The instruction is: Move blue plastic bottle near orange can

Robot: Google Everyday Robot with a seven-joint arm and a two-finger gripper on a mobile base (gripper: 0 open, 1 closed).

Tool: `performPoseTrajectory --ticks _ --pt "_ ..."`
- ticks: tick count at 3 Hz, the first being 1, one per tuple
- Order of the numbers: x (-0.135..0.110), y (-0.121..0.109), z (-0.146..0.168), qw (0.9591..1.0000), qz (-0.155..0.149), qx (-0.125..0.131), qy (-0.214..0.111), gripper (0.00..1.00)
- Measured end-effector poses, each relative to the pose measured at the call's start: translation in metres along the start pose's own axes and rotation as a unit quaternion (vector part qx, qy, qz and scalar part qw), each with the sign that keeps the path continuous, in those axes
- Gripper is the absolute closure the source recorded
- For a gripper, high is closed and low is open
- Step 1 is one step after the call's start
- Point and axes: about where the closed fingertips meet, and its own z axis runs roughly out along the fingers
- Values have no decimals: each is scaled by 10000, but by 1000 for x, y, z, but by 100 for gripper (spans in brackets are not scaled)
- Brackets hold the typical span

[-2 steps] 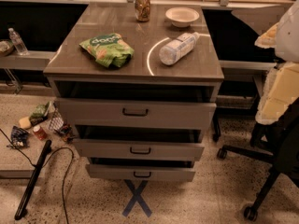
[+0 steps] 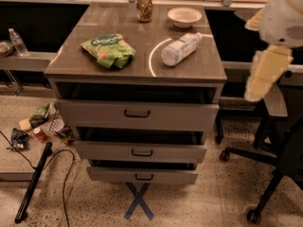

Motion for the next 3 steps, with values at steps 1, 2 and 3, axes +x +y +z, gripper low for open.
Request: performPoseTrajectory --ticks 1,2,3 --pt "-22 -53 14 9948 -927 396 166 0" --pt "-55 -96 34 9725 -2133 888 305 0" --pt "-59 -104 35 9575 -2679 1008 365 0"
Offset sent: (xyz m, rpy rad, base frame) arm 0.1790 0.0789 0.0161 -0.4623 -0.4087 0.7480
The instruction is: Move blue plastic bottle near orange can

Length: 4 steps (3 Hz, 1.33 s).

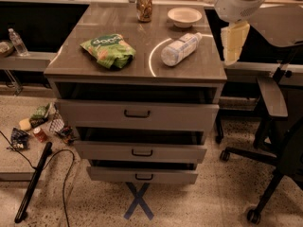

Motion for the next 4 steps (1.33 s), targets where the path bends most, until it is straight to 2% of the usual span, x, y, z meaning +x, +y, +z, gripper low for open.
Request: performPoseTrajectory --ticks 1,2,3,4 --pt "0 0 0 10000 -6 -5 -1 0" --pt "-8 -17 20 9983 -509 100 280 0" --pt "-16 -49 55 9880 -1329 154 776 0" --pt "-22 -71 90 9769 -1868 -45 1041 0"
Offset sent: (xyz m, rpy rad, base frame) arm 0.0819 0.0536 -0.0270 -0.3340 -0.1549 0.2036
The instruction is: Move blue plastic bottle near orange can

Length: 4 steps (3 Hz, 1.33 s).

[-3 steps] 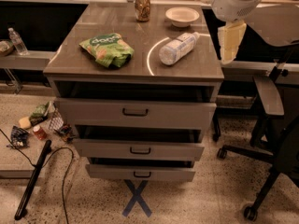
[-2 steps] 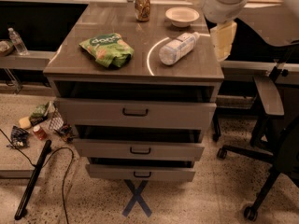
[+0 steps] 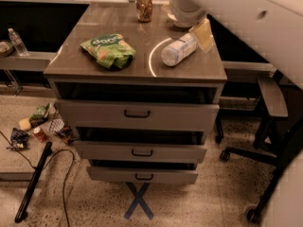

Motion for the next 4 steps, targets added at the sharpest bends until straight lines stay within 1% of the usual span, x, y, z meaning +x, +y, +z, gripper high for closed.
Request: performPoseTrajectory --ticks 1,2,3,4 --pt "-2 -17 32 9988 -360 -343 23 0" --pt "-6 -24 55 9963 -589 -629 -58 0" --pt "-16 -20 87 9908 -787 -1089 -163 3" --pt "-22 -16 103 9869 -895 -1316 -274 26"
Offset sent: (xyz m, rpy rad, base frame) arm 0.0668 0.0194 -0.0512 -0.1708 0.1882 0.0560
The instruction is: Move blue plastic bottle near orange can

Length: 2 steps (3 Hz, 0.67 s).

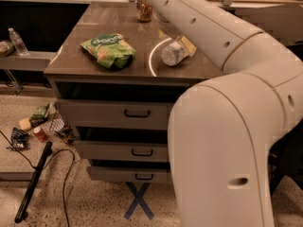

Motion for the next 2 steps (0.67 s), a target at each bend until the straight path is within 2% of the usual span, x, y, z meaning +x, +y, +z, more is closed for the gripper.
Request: performPoseTrajectory --ticks 1,2 --pt "-8 0 13 9995 -169 -216 -163 49" --pt "-7 -11 6 9993 -319 -119 -168 72"
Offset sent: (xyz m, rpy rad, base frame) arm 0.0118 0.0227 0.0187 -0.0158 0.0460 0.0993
